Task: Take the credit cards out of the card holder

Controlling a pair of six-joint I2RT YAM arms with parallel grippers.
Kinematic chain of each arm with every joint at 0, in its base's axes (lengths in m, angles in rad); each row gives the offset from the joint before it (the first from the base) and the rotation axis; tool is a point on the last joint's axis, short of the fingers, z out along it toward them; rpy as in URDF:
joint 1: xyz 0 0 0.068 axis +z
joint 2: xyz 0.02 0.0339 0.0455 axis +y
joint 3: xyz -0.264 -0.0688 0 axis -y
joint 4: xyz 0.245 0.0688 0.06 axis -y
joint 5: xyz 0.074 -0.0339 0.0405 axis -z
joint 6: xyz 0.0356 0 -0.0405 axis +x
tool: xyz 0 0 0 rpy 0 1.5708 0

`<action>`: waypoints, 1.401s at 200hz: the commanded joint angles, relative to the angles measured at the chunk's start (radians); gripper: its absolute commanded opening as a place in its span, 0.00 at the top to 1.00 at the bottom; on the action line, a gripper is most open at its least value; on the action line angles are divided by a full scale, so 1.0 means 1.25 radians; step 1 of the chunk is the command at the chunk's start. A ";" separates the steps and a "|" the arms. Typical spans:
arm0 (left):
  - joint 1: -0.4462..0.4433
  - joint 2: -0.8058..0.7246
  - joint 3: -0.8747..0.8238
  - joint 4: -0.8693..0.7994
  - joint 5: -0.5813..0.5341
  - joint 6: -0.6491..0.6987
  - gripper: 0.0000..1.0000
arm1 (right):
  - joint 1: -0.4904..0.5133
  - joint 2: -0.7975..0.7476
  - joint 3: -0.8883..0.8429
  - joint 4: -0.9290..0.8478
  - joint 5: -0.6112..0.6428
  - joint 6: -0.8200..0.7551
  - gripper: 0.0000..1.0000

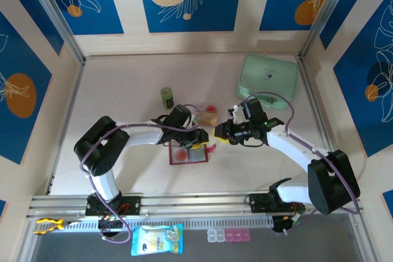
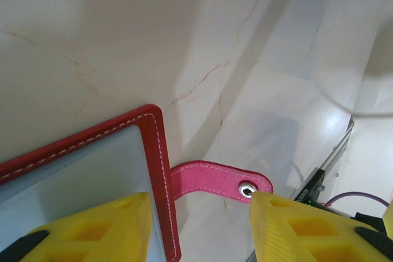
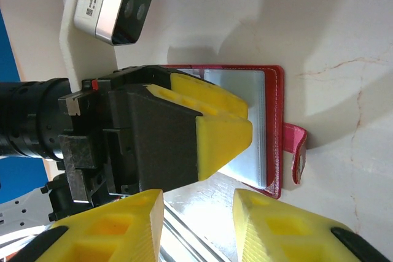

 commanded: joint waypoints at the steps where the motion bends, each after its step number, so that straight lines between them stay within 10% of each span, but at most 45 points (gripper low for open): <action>1: 0.011 -0.063 0.008 -0.039 -0.021 0.032 0.54 | 0.014 0.000 -0.008 0.019 -0.024 0.017 0.65; 157: 0.180 -0.338 -0.262 -0.117 -0.057 0.078 0.73 | 0.240 0.322 0.198 0.034 0.034 0.051 0.71; 280: 0.213 -0.276 -0.327 -0.076 -0.024 0.116 0.99 | 0.307 0.451 0.308 -0.033 0.092 0.049 0.73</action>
